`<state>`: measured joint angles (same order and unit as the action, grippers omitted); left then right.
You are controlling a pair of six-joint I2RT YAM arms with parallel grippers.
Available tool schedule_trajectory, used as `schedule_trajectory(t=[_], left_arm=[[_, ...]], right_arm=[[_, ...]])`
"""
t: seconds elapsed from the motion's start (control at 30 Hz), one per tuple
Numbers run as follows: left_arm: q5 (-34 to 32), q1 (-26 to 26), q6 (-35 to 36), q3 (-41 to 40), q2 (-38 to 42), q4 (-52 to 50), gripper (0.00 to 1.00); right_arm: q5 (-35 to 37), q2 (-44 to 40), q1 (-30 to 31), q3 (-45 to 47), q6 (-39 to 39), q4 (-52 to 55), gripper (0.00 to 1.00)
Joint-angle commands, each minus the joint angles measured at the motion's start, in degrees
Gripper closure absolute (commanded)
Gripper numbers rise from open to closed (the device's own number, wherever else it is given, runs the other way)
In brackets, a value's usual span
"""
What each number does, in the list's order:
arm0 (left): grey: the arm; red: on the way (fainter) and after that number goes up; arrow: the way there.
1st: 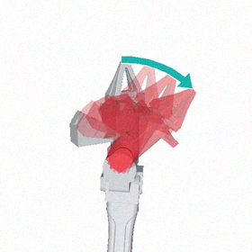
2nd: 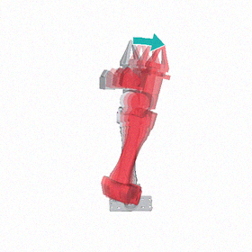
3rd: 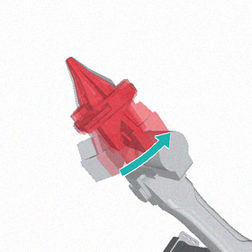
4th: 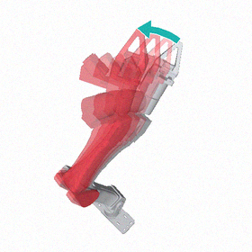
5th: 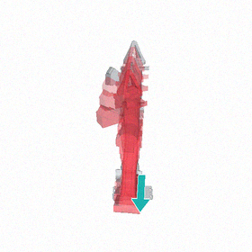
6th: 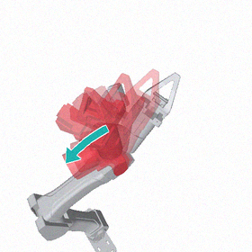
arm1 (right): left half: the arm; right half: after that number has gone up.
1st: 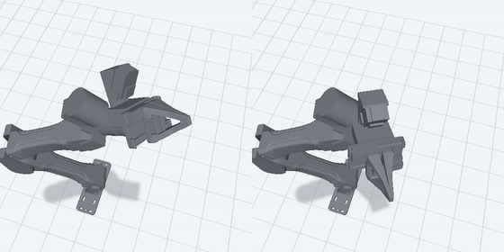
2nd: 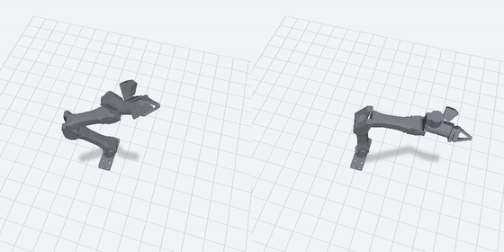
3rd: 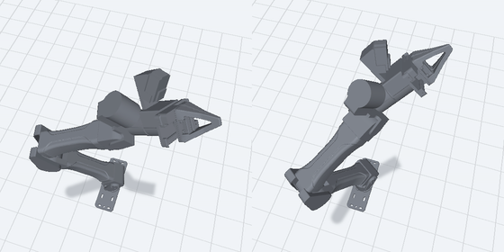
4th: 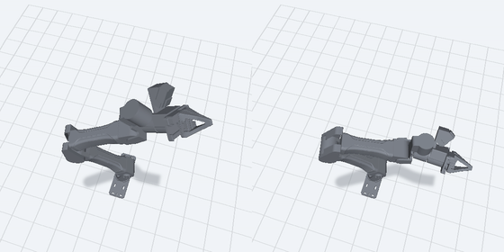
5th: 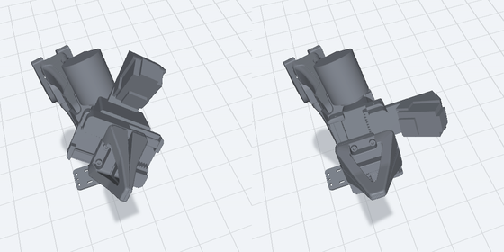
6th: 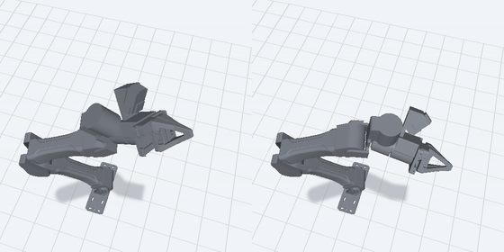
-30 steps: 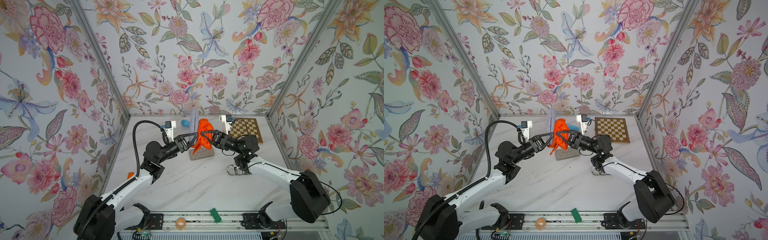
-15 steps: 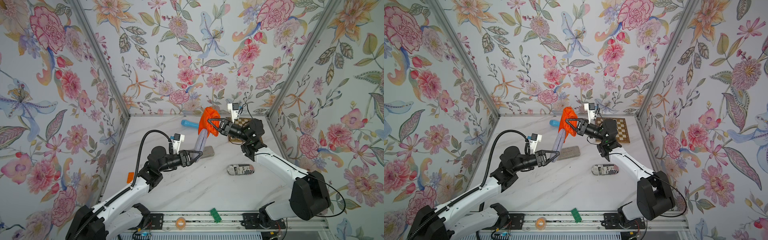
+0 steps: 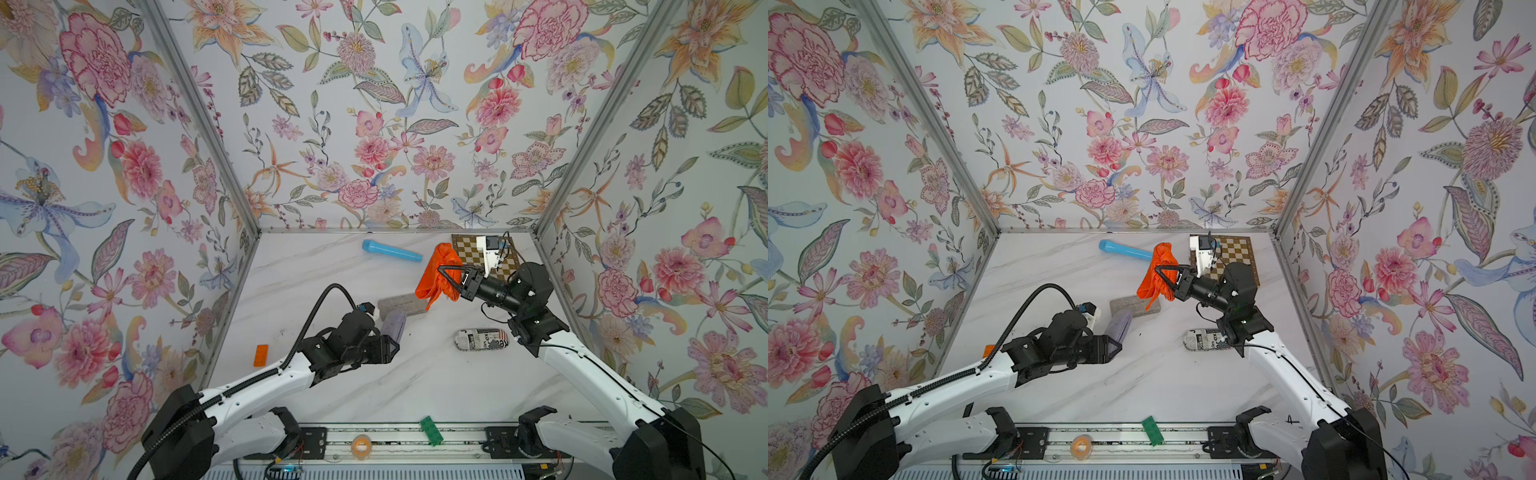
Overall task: Wipe the eyeglass case
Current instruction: Place the eyeglass case at the center of the board.
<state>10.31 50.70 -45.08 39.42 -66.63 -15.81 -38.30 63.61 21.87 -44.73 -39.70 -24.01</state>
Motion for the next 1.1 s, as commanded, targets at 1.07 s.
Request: schedule_trajectory(t=[1.07], left_arm=[[-6.84, 14.22, -19.17, 1.92, -21.27, 1.12, 0.18]], right_arm=[[1.77, -7.23, -2.18, 12.44, 1.61, 0.79, 1.00]])
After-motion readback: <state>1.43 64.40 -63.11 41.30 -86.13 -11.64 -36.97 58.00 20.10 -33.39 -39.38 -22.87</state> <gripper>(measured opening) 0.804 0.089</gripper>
